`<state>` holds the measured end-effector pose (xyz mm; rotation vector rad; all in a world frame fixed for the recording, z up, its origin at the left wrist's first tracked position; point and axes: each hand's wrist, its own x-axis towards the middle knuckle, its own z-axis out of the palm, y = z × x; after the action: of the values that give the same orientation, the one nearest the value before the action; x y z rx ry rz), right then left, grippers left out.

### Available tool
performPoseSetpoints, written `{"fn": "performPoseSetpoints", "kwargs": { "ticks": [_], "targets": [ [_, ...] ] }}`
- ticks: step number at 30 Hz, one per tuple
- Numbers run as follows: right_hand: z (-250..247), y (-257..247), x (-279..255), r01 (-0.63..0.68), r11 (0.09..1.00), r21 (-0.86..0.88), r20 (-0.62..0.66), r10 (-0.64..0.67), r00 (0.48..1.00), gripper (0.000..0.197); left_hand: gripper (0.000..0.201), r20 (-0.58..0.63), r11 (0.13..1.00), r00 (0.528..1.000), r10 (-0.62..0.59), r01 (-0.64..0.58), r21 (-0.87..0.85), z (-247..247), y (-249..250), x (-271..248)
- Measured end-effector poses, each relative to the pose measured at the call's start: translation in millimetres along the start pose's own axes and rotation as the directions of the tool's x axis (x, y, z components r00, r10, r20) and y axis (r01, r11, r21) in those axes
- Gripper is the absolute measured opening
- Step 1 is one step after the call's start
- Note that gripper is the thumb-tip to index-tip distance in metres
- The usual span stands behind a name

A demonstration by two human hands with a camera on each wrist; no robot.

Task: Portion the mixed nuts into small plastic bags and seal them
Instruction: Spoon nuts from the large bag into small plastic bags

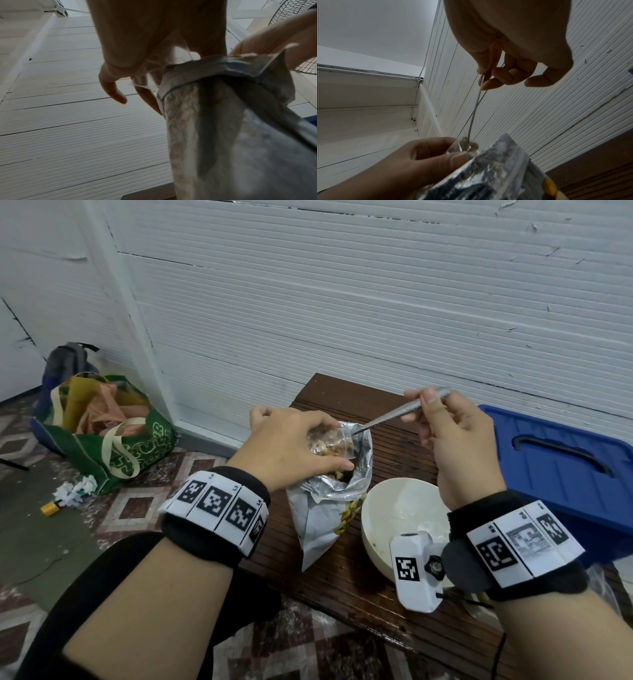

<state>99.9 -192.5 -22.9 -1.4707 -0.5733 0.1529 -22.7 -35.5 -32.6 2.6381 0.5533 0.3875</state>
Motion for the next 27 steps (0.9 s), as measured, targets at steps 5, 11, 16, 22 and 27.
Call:
{"fn": "performPoseSetpoints", "kwargs": {
  "ticks": [5,11,16,22,27],
  "targets": [
    [0,-3,-3,0.041,0.999,0.02,0.004,-0.041,0.999,0.021,0.064,0.0,1.0,1.0,0.0,0.0,0.004,0,0,0],
    [-2,-5,-5,0.135,0.99,0.029,0.036,-0.136,0.99,0.021,0.041,-0.081,0.982,0.995,-0.06,0.044,-0.186,1,1,-1],
    [-8,-9,0,0.223,0.972,0.069,-0.062,-0.219,0.974,0.02,0.041,-0.108,0.936,0.989,-0.103,0.059,-0.347,-4,-7,0],
    [-19,-8,5,0.226,0.971,0.077,-0.227,-0.204,0.952,0.021,0.056,-0.142,0.886,0.983,-0.118,0.04,-0.462,-15,-13,-3],
    [-15,-2,0,0.211,0.97,-0.124,-0.09,-0.222,0.971,0.022,0.047,-0.115,0.855,0.989,-0.091,0.019,-0.518,-19,-13,-5]
  ]
}}
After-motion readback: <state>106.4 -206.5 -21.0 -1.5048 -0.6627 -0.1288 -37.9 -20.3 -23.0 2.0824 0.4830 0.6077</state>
